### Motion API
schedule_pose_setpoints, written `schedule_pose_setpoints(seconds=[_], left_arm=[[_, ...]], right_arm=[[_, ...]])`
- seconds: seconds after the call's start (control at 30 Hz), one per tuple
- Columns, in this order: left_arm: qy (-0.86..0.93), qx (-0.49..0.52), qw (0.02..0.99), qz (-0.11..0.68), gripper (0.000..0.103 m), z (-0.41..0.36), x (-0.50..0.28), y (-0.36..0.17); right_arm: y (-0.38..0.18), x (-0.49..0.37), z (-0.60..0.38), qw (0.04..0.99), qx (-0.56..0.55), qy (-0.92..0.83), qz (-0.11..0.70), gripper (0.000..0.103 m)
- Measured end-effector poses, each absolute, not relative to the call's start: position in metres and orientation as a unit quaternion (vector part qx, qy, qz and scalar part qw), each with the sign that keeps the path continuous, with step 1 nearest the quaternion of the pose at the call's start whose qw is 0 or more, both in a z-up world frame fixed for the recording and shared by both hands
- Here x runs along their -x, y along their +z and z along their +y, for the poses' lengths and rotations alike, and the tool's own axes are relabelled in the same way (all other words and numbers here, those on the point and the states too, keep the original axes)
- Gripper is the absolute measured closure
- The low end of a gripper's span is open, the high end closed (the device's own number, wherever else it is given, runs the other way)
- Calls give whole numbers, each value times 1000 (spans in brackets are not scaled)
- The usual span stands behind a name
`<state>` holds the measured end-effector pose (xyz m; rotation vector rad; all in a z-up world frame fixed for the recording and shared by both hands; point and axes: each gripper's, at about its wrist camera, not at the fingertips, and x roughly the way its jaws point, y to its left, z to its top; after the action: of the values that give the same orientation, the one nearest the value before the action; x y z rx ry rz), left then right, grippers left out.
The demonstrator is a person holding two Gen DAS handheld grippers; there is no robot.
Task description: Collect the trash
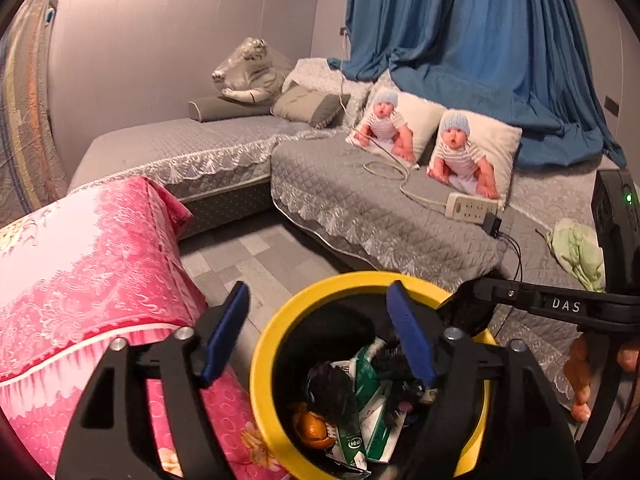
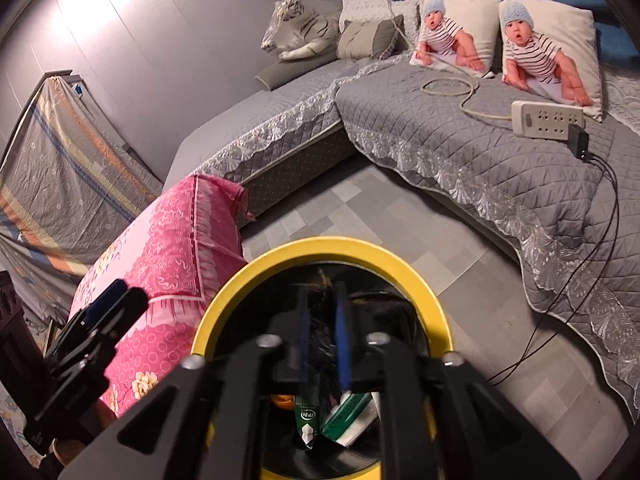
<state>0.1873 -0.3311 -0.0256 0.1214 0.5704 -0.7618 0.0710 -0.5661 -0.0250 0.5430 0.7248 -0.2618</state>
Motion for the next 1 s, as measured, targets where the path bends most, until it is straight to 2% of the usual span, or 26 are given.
schedule_pose_setpoints(seconds=[0.03,0.07,0.17,0.3,0.37,0.43,0.6,0.73,0.9,1.0], left_arm=[[-357,-51,893,268,19,-324,-186,-20],[-351,-42,898,262,16,-316,-185,-15],[-335,-13,908,250,9,-288,-183,2],[-314,21,922,227,8,-240,-173,24],[-292,24,935,199,8,-211,-164,37],[-277,30,944,177,8,-181,-153,47],[-209,28,969,126,8,-112,-116,62],[-146,11,984,100,8,-67,-87,67],[-75,21,992,99,8,-21,-57,65],[-47,13,993,107,8,-4,-47,63]], right_arm=[[-19,-68,-565,894,-259,-132,342,67],[-15,-66,-564,896,-257,-137,336,62],[-2,-62,-559,901,-249,-144,325,60],[19,-53,-542,914,-225,-156,300,38],[30,-49,-527,923,-211,-150,285,32],[39,-45,-508,932,-199,-144,268,17],[56,-37,-447,955,-163,-98,228,8],[59,-38,-394,961,-156,-46,223,8],[61,-42,-328,967,-114,-6,226,8],[66,-34,-292,975,-91,-2,200,8]])
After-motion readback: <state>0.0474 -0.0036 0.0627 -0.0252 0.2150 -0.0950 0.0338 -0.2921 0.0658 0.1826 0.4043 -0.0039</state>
